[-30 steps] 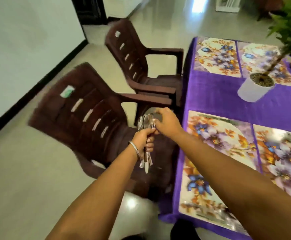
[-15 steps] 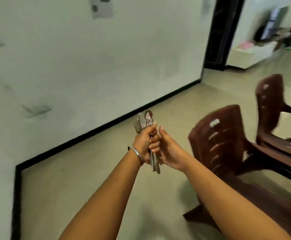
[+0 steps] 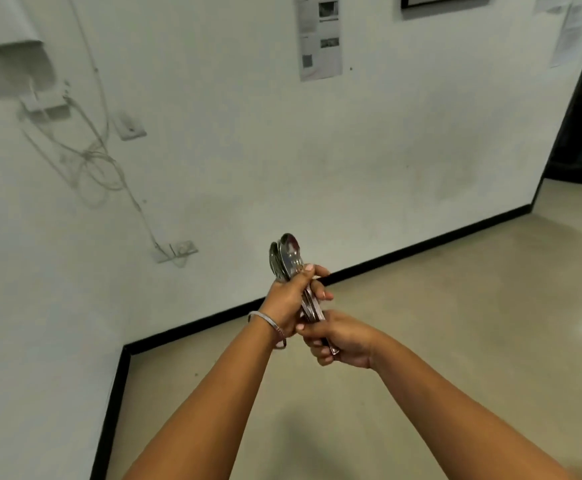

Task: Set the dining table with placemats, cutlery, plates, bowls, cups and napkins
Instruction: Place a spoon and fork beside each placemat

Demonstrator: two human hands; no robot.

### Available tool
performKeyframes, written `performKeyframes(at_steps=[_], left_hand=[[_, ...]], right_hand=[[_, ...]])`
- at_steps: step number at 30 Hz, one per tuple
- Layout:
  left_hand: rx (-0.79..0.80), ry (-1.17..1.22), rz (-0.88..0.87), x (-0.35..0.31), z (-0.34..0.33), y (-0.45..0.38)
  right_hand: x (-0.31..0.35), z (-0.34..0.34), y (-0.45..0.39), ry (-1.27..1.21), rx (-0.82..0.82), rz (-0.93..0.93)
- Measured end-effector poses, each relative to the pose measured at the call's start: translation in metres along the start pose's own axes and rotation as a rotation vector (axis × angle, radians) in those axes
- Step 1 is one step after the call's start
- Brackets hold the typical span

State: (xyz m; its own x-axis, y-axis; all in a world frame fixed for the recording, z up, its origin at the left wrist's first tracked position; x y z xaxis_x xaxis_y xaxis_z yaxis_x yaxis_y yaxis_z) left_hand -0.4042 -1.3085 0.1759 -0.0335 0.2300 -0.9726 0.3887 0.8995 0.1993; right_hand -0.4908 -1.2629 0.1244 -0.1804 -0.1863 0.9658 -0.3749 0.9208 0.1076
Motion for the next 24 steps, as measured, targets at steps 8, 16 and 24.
performKeyframes(at_steps=[8,16,24], left_hand=[[0.169,-0.260,-0.046,-0.042,-0.006,-0.150],[0.322,-0.411,0.057,-0.034,-0.055,-0.336],[0.461,0.298,0.195,-0.073,-0.128,-0.547]], right_hand=[[0.053,0.102,-0.119,0.162,-0.130,0.023],[0.076,0.244,-0.196,0.133,-0.448,0.022],[0.110,0.433,-0.238,0.147,-0.553,-0.179]])
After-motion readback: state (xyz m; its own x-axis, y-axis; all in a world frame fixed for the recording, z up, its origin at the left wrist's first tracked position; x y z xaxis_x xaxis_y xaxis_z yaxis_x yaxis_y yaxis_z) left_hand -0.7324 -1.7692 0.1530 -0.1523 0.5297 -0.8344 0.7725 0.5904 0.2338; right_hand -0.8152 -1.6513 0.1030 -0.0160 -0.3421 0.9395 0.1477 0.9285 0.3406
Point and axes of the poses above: each hand's wrist, its own y-axis away from the middle knuckle, its own z-axis out of the back of the hand, x = y × z, the point moved 3 cm from there along -y, towards the middle knuckle, and after that the axes turned 8 degrees about z, right-handed, at the moved point
